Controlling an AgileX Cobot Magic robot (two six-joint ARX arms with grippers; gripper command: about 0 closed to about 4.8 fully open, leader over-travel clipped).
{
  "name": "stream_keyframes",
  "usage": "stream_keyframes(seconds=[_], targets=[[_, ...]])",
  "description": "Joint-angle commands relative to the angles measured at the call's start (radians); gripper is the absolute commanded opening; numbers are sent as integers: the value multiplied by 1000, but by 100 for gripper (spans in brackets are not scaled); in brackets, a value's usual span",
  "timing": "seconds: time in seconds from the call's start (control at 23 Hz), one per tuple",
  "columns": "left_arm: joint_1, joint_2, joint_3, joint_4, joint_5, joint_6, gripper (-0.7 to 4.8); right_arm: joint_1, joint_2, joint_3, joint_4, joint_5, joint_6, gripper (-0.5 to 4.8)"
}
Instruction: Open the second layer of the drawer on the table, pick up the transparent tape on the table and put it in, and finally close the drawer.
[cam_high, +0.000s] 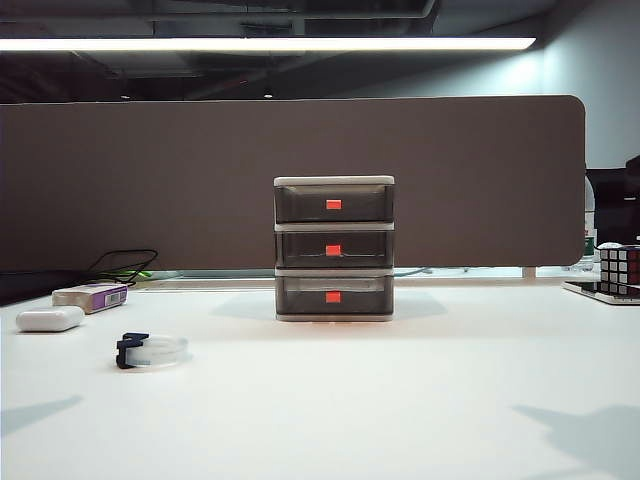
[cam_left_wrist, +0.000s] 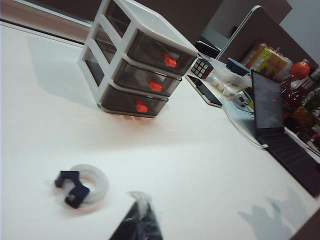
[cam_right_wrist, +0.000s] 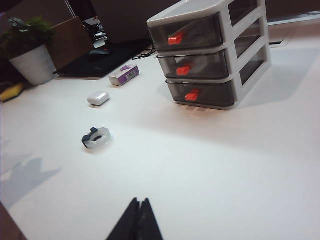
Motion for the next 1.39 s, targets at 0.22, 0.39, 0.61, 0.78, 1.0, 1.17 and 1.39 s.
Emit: stream_keyframes(seconds=[0.22, 0.39, 0.61, 0.78, 1.0, 1.17, 1.39], targets=[[-316, 9, 45, 158, -231, 57, -3, 2, -2, 2, 85, -90, 129, -5], [-525, 80, 79, 189, -465, 158, -3, 2, -2, 53, 86, -72, 127, -5], [-715, 401, 110, 419, -592, 254, -3, 1, 32, 178, 87, -21, 89, -5], [-734, 755, 217, 630, -589, 325, -1, 2, 152, 256, 124, -6, 70, -5], [-733, 1054, 358, 731, -589, 376, 69, 5, 365, 351, 201, -16, 60, -5], [-733, 1180, 418, 864, -593, 369, 69, 6, 642, 446, 228, -73, -9, -5], [-723, 1261, 427, 910, -758, 373, 143, 6, 982, 551, 339, -175, -43, -5]])
